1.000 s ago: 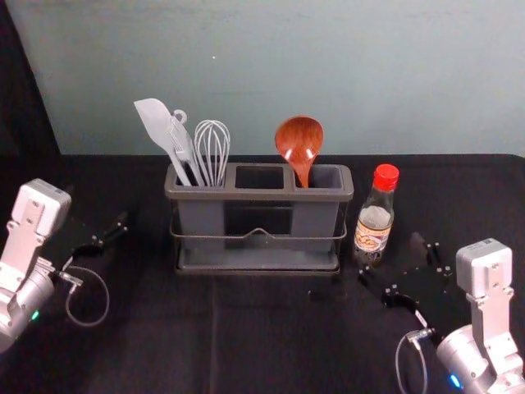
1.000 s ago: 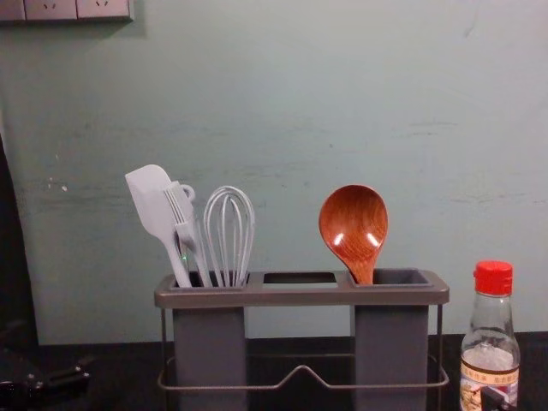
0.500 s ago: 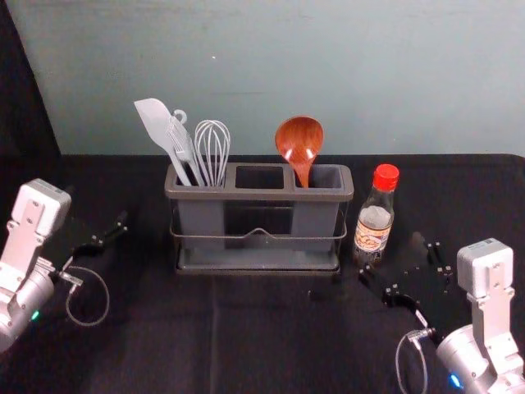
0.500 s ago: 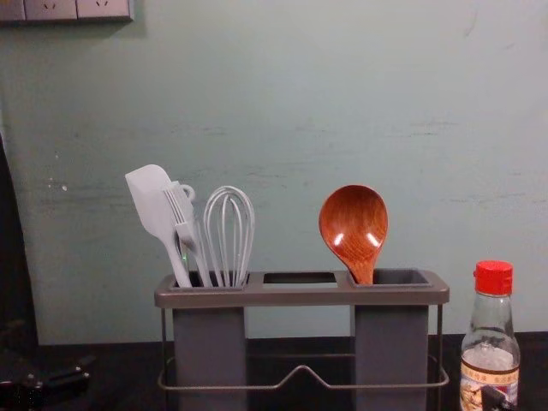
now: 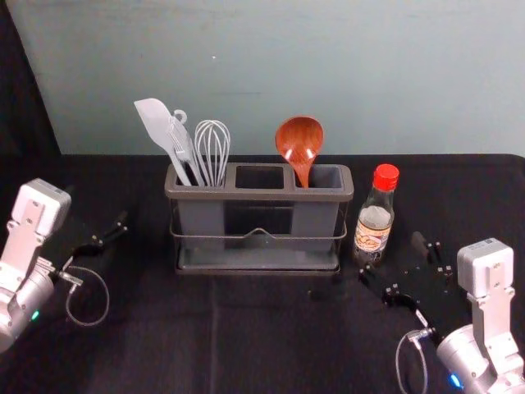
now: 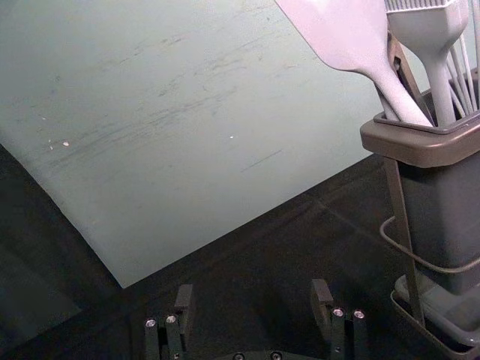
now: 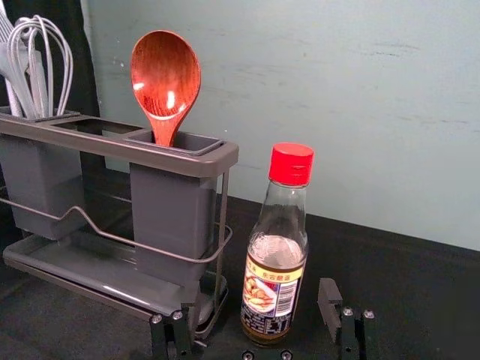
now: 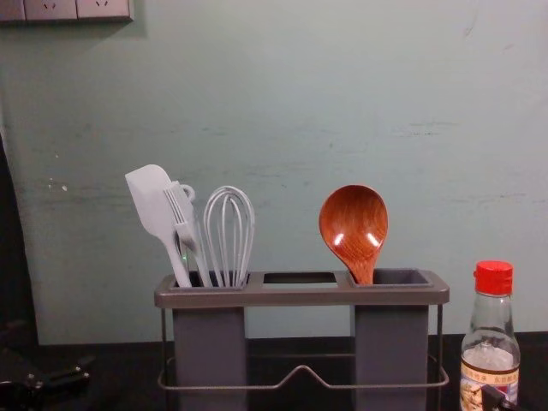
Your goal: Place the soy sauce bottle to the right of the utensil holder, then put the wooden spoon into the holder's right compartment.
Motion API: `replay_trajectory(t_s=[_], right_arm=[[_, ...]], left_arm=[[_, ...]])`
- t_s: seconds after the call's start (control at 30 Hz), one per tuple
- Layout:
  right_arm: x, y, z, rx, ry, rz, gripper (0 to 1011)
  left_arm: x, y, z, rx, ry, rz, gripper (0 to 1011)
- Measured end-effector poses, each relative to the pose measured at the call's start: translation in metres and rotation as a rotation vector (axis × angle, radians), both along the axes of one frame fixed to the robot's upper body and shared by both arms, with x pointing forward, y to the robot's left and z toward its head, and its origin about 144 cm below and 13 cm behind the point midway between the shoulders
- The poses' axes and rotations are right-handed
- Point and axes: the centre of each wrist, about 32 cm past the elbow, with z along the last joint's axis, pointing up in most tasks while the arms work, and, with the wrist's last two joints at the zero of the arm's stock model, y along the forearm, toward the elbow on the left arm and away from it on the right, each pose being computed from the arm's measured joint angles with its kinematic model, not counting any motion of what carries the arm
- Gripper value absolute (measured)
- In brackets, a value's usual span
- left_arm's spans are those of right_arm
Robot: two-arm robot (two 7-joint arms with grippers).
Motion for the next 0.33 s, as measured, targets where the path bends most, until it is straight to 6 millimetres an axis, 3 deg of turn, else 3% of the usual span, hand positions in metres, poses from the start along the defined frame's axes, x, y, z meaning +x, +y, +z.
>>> replay_trajectory(t_s=[0.33], right_arm=[[0.0000, 0.0000, 0.0000, 0.000, 0.000, 0.000, 1002]], left_arm=[[0.0000, 0.0000, 0.0000, 0.000, 0.000, 0.000, 1011]])
